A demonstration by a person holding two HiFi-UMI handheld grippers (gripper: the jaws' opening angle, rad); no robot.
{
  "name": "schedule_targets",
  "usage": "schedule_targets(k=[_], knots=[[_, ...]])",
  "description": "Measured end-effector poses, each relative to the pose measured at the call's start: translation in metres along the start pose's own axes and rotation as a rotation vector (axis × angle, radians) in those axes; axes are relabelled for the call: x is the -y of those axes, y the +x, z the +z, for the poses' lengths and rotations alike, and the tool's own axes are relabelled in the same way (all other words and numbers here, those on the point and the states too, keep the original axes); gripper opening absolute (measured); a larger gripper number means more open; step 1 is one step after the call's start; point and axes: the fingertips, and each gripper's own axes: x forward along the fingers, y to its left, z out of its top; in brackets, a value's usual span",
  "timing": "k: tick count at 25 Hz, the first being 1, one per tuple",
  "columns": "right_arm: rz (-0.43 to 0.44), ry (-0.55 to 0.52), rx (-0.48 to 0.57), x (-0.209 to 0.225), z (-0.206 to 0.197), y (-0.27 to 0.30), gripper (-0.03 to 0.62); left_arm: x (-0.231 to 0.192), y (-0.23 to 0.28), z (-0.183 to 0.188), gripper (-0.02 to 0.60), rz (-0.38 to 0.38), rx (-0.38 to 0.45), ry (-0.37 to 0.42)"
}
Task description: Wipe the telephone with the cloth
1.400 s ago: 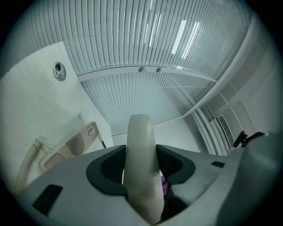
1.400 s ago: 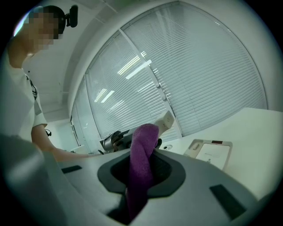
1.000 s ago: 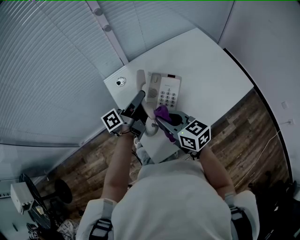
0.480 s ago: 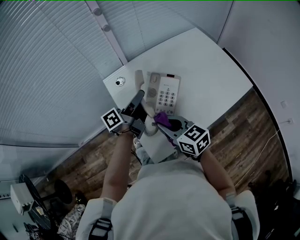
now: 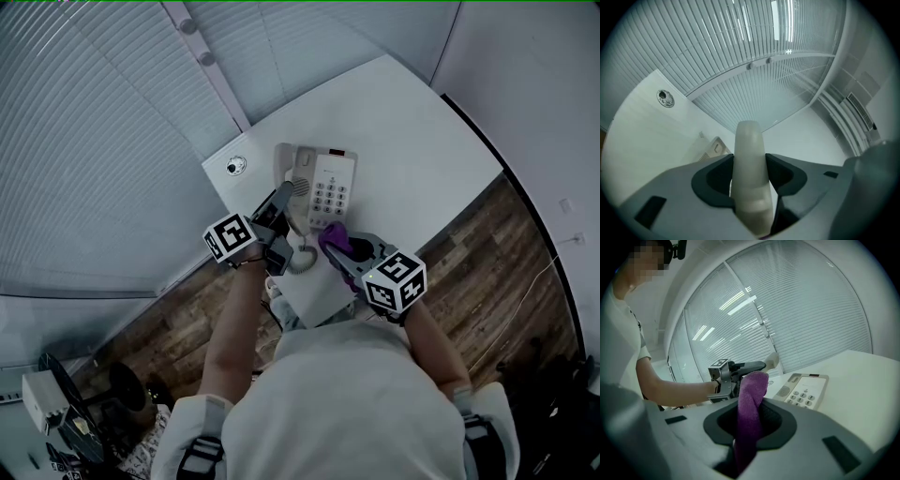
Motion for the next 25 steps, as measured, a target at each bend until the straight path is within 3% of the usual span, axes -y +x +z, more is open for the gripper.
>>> schedule_targets(k=[10, 25], knots=[[-0.021, 0.024, 0.004, 0.017, -0.001, -0.005, 0.06, -0.023, 0.03, -0.019, 0.225, 0.217, -0.15, 0.276], [-0.034, 0.056, -0.004, 0.03, -0.003, -0.006, 0.06, -0.066, 0.056, -0.026, 0.225, 0.447, -0.271, 0.467]])
